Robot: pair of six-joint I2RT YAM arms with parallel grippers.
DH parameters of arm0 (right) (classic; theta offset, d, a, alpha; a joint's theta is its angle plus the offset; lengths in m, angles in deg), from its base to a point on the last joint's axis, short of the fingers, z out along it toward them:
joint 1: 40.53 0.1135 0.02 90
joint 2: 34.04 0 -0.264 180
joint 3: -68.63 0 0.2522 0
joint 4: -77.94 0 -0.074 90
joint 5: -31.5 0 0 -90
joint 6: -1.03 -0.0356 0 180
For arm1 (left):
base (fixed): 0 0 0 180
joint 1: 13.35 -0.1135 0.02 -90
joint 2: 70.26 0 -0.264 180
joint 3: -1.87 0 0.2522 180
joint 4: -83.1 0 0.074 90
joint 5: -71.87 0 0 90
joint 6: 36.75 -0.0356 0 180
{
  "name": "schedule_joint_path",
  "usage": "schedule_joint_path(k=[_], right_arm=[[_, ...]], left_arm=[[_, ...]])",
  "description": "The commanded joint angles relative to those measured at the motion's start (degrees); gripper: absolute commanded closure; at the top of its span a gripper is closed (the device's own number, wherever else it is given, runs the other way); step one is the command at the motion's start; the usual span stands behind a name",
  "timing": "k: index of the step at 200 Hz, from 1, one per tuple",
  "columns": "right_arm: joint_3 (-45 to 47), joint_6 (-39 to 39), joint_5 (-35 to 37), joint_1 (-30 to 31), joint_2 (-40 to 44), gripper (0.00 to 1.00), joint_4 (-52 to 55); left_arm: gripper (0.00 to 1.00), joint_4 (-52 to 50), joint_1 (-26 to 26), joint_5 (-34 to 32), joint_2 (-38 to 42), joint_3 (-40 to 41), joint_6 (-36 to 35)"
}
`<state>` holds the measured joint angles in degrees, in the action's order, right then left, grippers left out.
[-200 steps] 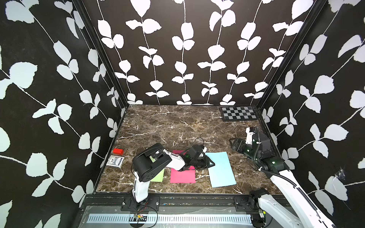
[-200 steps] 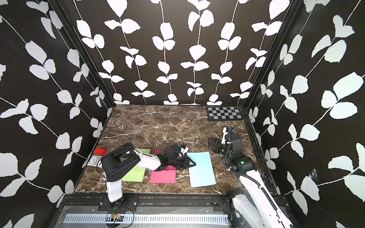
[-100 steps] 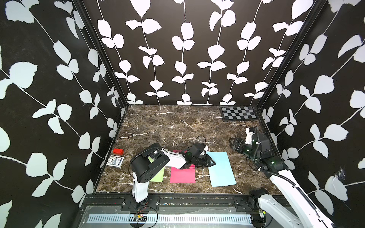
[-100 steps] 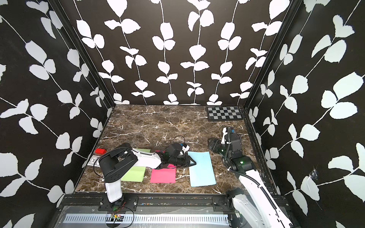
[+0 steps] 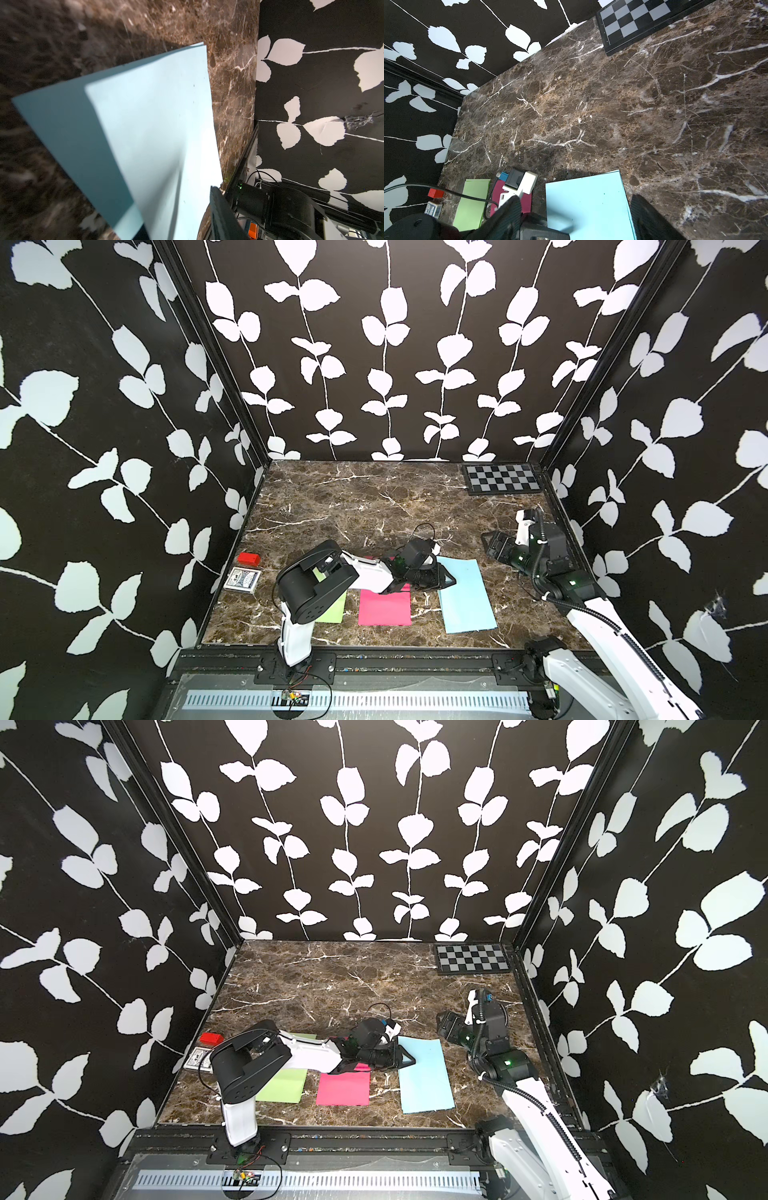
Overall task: Sort the scattered colored papers by color
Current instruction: Place the colored paper.
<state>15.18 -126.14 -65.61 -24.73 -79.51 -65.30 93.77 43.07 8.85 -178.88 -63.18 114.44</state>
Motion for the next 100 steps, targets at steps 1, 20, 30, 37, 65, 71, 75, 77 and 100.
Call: schedule_joint_path(k=[1,20,30,37,65,71,75,77,100], right_arm=[[1.44,-0.75,-0.44,-0.12,0.74,0.18,-1.73],[1.71,-0.87,-0.53,-0.14,0.9,0.18,-1.82],[1.88,-0.89,-0.53,-0.13,0.92,0.18,-1.98],[1.96,-0.97,-0.53,-0.12,0.91,0.18,-2.08],[2.24,-1.33,-0.8,-0.07,0.82,0.18,-2.61],[2.24,-1.33,-0.8,-0.14,0.83,0.18,-2.7],[2.23,-1.34,-0.8,-0.11,0.83,0.18,-2.7],[2.24,-1.33,-0.8,-0.14,0.82,0.18,-2.7],[2.41,-1.49,-0.96,-0.15,0.65,0.18,-2.88]], left_arm=[[0.63,-1.66,-0.23,-1.45,0.43,-0.38,-1.01],[0.62,-5.45,-0.19,-3.32,1.92,-0.75,-3.03],[0.62,-7.58,-0.21,-4.07,2.72,-1.02,-4.14],[0.62,-8.72,-0.23,-4.41,3.08,-1.27,-4.76],[0.62,-11.64,-0.26,-5.57,3.76,-1.6,-6.08],[0.62,-11.97,-0.26,-5.91,3.93,-1.53,-6.14],[0.62,-12.27,-0.25,-6.16,4.09,-1.4,-6.29],[0.62,-12.42,-0.26,-6.29,4.18,-1.41,-6.38],[0.61,-14.05,-0.26,-7.46,5.14,-1.52,-7.53]])
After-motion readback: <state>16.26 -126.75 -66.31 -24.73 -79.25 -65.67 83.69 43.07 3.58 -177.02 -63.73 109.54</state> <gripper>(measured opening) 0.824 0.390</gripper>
